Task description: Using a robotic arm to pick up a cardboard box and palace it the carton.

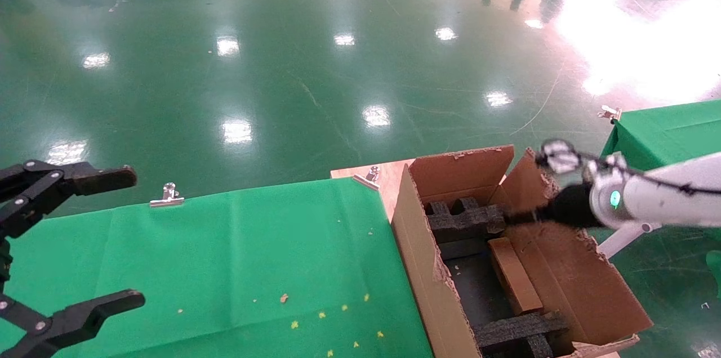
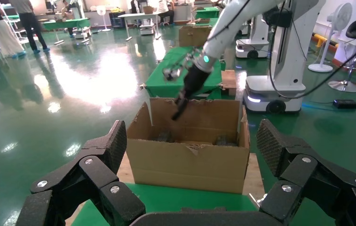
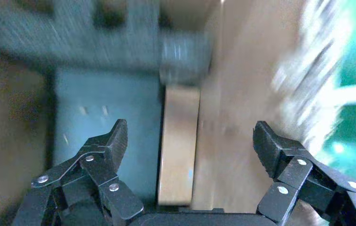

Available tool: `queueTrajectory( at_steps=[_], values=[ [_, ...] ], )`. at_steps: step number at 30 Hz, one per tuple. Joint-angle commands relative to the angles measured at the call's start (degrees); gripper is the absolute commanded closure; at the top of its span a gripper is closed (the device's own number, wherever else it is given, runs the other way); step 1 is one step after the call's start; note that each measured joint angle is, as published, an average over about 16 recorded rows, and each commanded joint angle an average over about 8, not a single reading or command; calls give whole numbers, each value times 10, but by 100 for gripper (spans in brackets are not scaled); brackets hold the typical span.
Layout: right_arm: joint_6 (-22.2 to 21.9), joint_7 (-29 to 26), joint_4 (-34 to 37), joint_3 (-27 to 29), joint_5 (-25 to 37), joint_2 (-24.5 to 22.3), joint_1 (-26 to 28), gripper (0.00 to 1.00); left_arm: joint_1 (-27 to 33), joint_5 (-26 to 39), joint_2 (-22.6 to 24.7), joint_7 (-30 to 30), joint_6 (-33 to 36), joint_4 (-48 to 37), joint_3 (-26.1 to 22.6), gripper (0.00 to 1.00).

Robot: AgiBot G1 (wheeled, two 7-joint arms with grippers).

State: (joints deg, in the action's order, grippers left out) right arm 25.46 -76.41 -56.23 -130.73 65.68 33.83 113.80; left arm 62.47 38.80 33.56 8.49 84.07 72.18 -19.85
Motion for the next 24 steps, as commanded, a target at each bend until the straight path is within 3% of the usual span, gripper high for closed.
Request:
queueTrajectory(
  at_steps=[1,12,24],
  values=[
    [-6,1,-15,3,7,-8,23,0,0,0,0,0,0,0,0,0],
    [-36,31,-184,47,19,-81,134,0,0,0,0,0,0,0,0,0],
    [6,83,-229,102,-59,-103,147,0,0,0,0,0,0,0,0,0]
  ],
)
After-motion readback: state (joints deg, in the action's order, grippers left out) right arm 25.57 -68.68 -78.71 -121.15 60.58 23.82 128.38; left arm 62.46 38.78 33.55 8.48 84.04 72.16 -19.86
